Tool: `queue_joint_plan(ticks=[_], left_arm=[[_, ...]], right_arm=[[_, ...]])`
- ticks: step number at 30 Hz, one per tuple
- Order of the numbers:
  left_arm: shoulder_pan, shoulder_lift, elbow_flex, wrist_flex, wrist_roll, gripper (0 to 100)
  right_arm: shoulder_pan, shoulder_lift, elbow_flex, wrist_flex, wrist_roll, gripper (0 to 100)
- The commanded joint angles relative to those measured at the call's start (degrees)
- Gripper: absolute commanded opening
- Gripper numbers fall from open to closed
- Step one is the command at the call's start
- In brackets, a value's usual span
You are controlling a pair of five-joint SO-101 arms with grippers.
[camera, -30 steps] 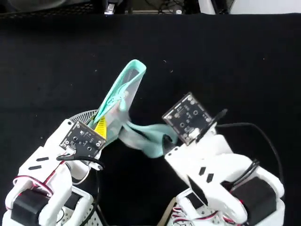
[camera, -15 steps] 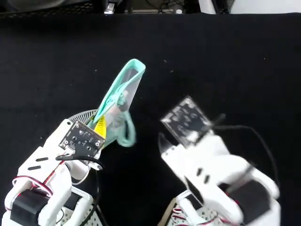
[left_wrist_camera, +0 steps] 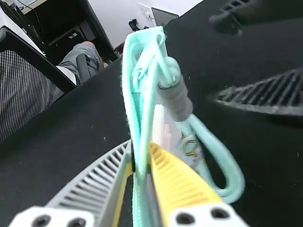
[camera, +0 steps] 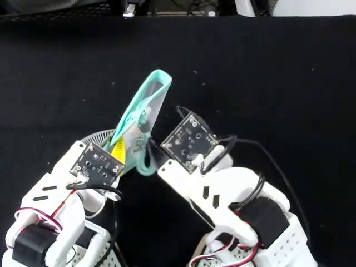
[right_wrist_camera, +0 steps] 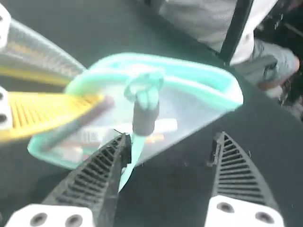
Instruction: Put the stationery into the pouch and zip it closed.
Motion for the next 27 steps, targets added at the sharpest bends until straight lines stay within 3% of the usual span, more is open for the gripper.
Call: queue_joint_plan(ticks=[1,27], left_arm=[[-0.66,0.26,1.10,0.18,0.62,3],[-1.98,0.26,2.86,0.18,0.62,3]], right_arm=[[-1.23,0.04,0.04,-4.66,-3.69,27.9],[-4.22,9.80,5.23,-18.81,-4.31,27.6]])
